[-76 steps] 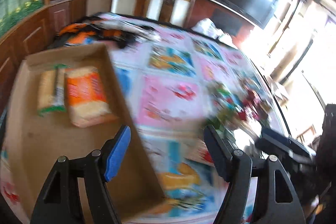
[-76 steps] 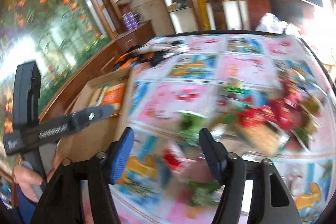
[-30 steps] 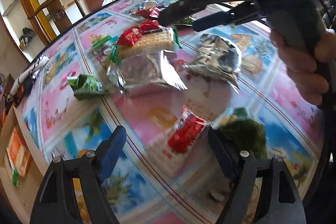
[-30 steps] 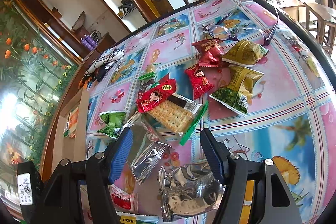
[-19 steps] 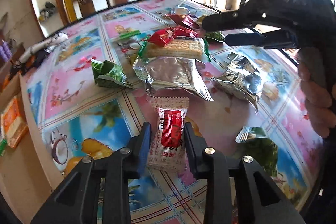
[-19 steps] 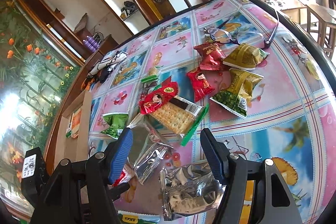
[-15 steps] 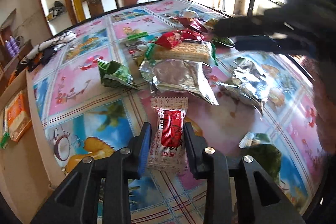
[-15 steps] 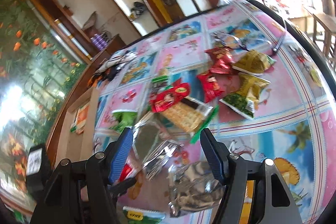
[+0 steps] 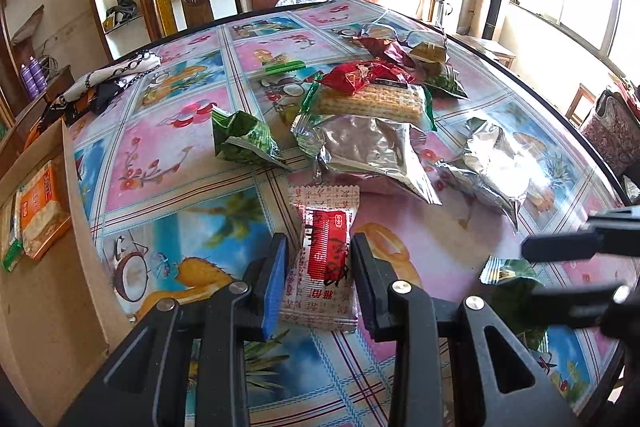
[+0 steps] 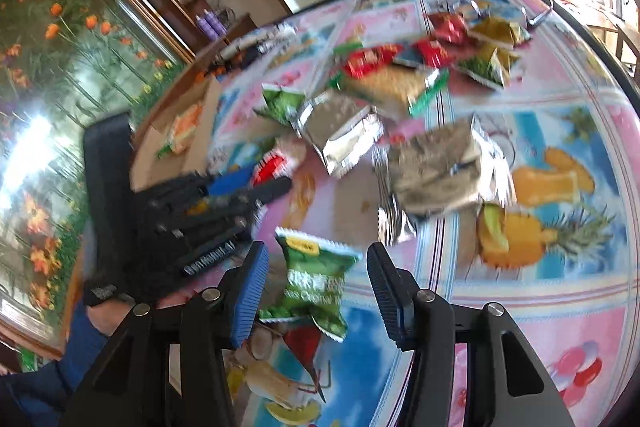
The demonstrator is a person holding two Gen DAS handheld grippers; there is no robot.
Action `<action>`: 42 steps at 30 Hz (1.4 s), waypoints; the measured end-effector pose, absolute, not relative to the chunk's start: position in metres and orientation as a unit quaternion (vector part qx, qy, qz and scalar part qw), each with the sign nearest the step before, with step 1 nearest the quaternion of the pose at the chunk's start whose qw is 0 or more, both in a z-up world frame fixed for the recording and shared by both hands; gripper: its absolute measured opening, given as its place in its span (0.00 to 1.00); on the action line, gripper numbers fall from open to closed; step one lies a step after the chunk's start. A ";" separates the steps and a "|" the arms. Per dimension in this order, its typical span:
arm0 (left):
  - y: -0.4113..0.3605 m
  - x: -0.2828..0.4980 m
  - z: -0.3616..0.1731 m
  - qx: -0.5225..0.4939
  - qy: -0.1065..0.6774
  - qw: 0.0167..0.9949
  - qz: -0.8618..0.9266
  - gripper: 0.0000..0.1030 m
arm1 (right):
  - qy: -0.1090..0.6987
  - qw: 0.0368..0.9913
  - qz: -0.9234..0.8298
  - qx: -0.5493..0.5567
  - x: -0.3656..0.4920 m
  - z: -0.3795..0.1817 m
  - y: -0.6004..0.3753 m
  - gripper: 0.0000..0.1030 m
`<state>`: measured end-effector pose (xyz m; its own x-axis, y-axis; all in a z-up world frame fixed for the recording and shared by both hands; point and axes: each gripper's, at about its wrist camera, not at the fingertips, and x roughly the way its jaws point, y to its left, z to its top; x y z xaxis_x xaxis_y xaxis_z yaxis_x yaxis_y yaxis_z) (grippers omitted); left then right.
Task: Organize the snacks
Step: 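Grasp the green Peas Original bag with the right tool, then carry the candy with left tool while right tool carries the peas bag to the box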
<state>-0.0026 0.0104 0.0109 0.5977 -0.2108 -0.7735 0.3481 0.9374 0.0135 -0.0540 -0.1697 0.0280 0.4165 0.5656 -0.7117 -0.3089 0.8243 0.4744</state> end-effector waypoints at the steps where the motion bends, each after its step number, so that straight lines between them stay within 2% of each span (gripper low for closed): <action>1: 0.010 -0.003 0.011 0.082 0.420 0.890 -0.157 0.31 | 0.478 0.826 0.266 0.135 -0.053 0.024 -0.167 0.54; 3: 0.011 -0.003 0.011 0.082 0.420 0.890 -0.157 0.31 | 0.486 0.822 0.267 0.125 -0.051 0.018 -0.158 0.52; 6: 0.010 -0.003 0.011 0.081 0.420 0.891 -0.155 0.29 | 0.482 0.834 0.253 0.090 -0.051 0.017 -0.147 0.35; 15: 0.029 0.006 0.012 0.044 0.422 0.897 -0.126 0.24 | 0.401 0.891 0.211 0.019 -0.031 0.042 -0.134 0.34; 23: 0.035 0.007 0.019 0.030 0.406 0.907 -0.110 0.23 | 0.355 0.908 0.220 0.024 -0.041 0.049 -0.133 0.34; 42: 0.040 0.001 0.029 0.025 0.386 0.916 -0.109 0.23 | 0.358 0.907 0.220 0.033 -0.043 0.048 -0.136 0.34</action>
